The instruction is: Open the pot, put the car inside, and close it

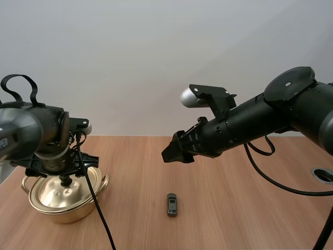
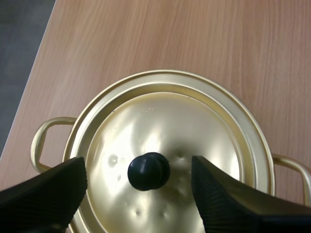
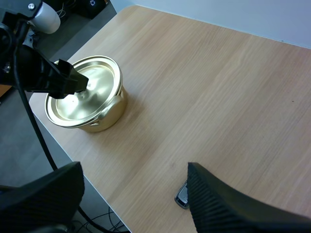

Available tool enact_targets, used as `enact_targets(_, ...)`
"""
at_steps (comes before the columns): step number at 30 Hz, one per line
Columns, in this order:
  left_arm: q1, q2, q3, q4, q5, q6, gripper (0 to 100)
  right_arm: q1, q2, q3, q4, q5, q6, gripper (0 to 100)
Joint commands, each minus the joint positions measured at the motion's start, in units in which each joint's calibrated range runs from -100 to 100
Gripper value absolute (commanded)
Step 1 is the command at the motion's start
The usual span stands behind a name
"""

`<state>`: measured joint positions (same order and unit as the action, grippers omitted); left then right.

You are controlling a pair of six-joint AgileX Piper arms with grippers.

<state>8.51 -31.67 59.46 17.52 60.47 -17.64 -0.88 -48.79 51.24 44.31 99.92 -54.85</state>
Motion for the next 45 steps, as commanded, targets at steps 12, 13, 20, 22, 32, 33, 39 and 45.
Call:
enact_targets(12, 0.03, 5.2, 0.04, -0.6, -1.37, 0.11, 100, 0.01, 0.06, -0.04, 0.08, 0.08, 0.0, 100)
enact_targets(13, 0.03, 5.22, 0.04, -0.6, -1.37, 0.11, 100, 0.01, 0.06, -0.04, 0.08, 0.08, 0.0, 100)
enact_targets(20, 0.03, 5.22, 0.04, -0.6, -0.5, 0.2, 68, 0.01, 0.06, -0.04, 0.08, 0.08, -0.09, 100)
enact_targets(22, 0.03, 5.22, 0.04, -0.6, -0.13, -0.63, 38, 0.01, 0.06, -0.04, 0.08, 0.08, -0.09, 100)
enact_targets(32, 0.03, 5.08, 0.04, -0.49, -5.59, -2.73, 0, 0.01, 0.06, -0.04, 0.08, 0.08, -0.09, 100)
enact_targets(33, 0.03, 5.08, -0.12, -0.11, -6.19, -2.73, 0, 0.01, 0.06, -0.04, -0.03, 0.08, -0.09, 100)
enact_targets(39, 0.03, 4.94, -5.88, 1.74, -0.38, -2.73, 0, 0.01, 0.63, -0.04, -1.63, 0.08, 0.07, 100)
enact_targets(45, 0.03, 0.77, -16.56, 1.31, 8.99, -2.73, 0, 0.01, 4.29, 1.02, -3.4, 0.08, 1.03, 100)
